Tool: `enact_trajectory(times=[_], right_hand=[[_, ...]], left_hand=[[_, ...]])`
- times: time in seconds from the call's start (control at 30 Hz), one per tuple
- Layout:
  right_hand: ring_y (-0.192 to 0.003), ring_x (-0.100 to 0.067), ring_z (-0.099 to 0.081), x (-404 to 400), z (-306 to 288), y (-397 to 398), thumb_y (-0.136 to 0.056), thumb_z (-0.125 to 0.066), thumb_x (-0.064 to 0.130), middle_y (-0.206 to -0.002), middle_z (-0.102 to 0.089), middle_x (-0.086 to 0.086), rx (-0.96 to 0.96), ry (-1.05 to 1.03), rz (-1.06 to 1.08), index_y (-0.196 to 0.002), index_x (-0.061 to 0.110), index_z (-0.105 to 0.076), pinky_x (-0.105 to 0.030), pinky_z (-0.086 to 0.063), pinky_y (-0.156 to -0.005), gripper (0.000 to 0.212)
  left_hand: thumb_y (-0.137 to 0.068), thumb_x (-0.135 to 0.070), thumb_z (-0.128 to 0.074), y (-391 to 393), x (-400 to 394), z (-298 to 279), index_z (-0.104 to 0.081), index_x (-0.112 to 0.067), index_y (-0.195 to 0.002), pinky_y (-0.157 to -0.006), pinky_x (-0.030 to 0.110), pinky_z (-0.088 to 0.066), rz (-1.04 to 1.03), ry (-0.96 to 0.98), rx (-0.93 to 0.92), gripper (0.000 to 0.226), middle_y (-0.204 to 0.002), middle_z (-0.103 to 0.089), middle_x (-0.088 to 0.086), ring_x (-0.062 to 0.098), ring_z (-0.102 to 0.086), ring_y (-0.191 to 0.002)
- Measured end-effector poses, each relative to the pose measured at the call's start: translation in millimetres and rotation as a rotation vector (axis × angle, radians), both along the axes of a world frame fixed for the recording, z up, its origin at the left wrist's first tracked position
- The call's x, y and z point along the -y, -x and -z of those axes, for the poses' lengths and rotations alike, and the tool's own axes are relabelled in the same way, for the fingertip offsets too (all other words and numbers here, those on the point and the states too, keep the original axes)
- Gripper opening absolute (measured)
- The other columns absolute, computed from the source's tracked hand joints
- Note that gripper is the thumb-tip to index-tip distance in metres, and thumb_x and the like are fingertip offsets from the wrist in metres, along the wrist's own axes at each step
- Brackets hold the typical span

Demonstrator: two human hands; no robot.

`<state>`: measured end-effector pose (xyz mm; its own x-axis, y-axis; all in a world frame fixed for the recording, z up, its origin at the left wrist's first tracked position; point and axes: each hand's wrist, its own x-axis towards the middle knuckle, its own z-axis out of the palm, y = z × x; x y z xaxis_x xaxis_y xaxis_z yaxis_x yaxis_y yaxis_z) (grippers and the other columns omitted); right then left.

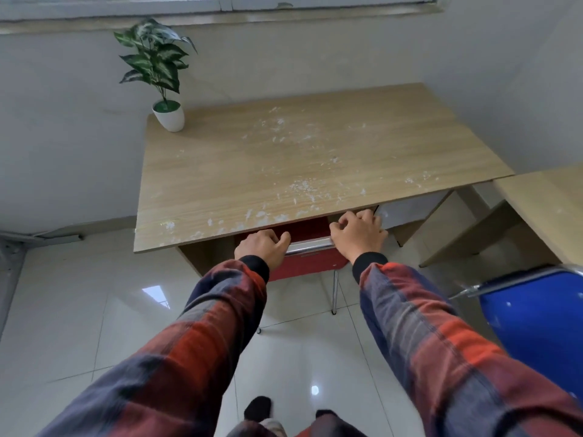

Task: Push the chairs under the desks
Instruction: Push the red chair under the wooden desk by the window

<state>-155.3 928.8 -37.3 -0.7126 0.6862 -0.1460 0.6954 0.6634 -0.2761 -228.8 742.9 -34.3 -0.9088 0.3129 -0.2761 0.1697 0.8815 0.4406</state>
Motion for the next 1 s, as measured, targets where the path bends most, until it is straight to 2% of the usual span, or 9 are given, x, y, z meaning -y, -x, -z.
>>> enact_trajectory(times=[0.2,0.3,0.4,0.53,0.6,0.67,0.73,0.83,1.0], right_hand=[[-0.155,-0.036,-0.002,51.2,-3.8,-11.4,-0.104,-0.03,0.053,-0.169,-0.003,-0.013,-0.034,0.095,0.204,-0.156,0.022,-0.031,-0.055,-0.015,-0.121,0.06],[-0.153,-0.038,0.016,74.1,-3.8,-17.7,-0.103,-0.026,0.06,-0.169,0.014,-0.01,-0.002,0.164,0.144,-0.162,0.025,-0.011,-0.057,-0.005,-0.124,0.071],[-0.154,-0.038,0.014,86.8,-13.2,-29.6,-0.102,-0.036,0.058,-0.169,0.015,-0.006,-0.023,0.218,0.119,-0.162,0.028,-0.012,-0.056,-0.011,-0.124,0.072],[-0.154,-0.028,-0.016,94.5,-26.7,-47.2,-0.099,-0.056,0.041,-0.17,0.004,-0.001,-0.148,0.403,0.143,-0.158,0.026,-0.028,-0.044,-0.03,-0.119,0.067],[-0.147,-0.026,-0.034,100.7,-32.3,-57.6,-0.099,-0.058,0.036,-0.167,-0.021,-0.004,-0.241,0.486,0.174,-0.151,0.021,-0.043,-0.039,-0.035,-0.115,0.057],[-0.135,-0.025,-0.048,108.9,-35.1,-69.7,-0.099,-0.058,0.033,-0.152,-0.048,-0.007,-0.304,0.591,0.201,-0.141,0.014,-0.056,-0.037,-0.039,-0.111,0.046],[-0.13,-0.024,-0.052,120.7,-36.0,-82.0,-0.1,-0.059,0.03,-0.143,-0.057,-0.006,-0.347,0.671,0.226,-0.135,0.01,-0.062,-0.041,-0.043,-0.111,0.041],[-0.12,-0.02,-0.054,140.6,-38.5,-96.2,-0.1,-0.06,0.028,-0.135,-0.061,-0.005,-0.401,0.716,0.265,-0.13,0.01,-0.065,-0.042,-0.046,-0.108,0.035],[-0.103,-0.016,-0.056,171.5,-40.4,-116.5,-0.098,-0.062,0.028,-0.121,-0.065,-0.001,-0.443,0.723,0.273,-0.124,0.014,-0.068,-0.034,-0.045,-0.09,0.03]], left_hand=[[-0.087,-0.074,-0.041,4.8,17.0,-2.4,-0.063,-0.028,-0.092,-0.067,0.031,-0.047,0.144,-0.18,0.137,0.051,-0.08,-0.063,-0.007,0.016,-0.061,-0.075],[-0.089,-0.066,-0.048,8.4,25.8,1.3,-0.065,-0.024,-0.092,-0.073,0.034,-0.049,0.182,-0.252,0.169,0.045,-0.082,-0.064,-0.004,0.02,-0.062,-0.08],[-0.088,-0.065,-0.05,6.8,37.6,5.1,-0.063,-0.029,-0.094,-0.091,0.044,-0.05,0.214,-0.29,0.132,0.039,-0.101,-0.066,0.001,0.026,-0.059,-0.1],[-0.091,-0.052,-0.056,-6.8,51.9,7.4,-0.055,-0.022,-0.132,-0.11,0.045,-0.037,0.217,-0.278,0.153,0.05,-0.143,-0.048,0.007,0.031,-0.042,-0.132],[-0.091,-0.042,-0.061,-16.3,61.8,6.9,-0.041,-0.023,-0.145,-0.116,0.045,-0.028,0.272,-0.224,0.104,0.061,-0.158,-0.029,0.005,0.031,-0.026,-0.145],[-0.089,-0.035,-0.064,-22.4,71.3,9.3,-0.028,-0.025,-0.153,-0.118,0.046,-0.025,0.281,-0.242,0.12,0.074,-0.163,-0.015,0.002,0.03,-0.015,-0.149],[-0.088,-0.034,-0.065,-28.6,79.5,8.2,-0.022,-0.026,-0.155,-0.115,0.049,-0.031,0.252,-0.307,0.17,0.08,-0.164,-0.01,0.0,0.032,-0.013,-0.15],[-0.089,-0.031,-0.065,-45.7,89.9,0.2,-0.028,-0.022,-0.153,-0.117,0.043,-0.03,0.227,-0.4,0.186,0.074,-0.164,-0.011,0.002,0.028,-0.018,-0.149],[-0.093,-0.025,-0.063,-82.7,109.2,-15.7,-0.045,-0.016,-0.143,-0.105,0.026,-0.034,0.251,-0.472,0.208,0.054,-0.148,-0.045,0.006,0.023,-0.045,-0.134]])
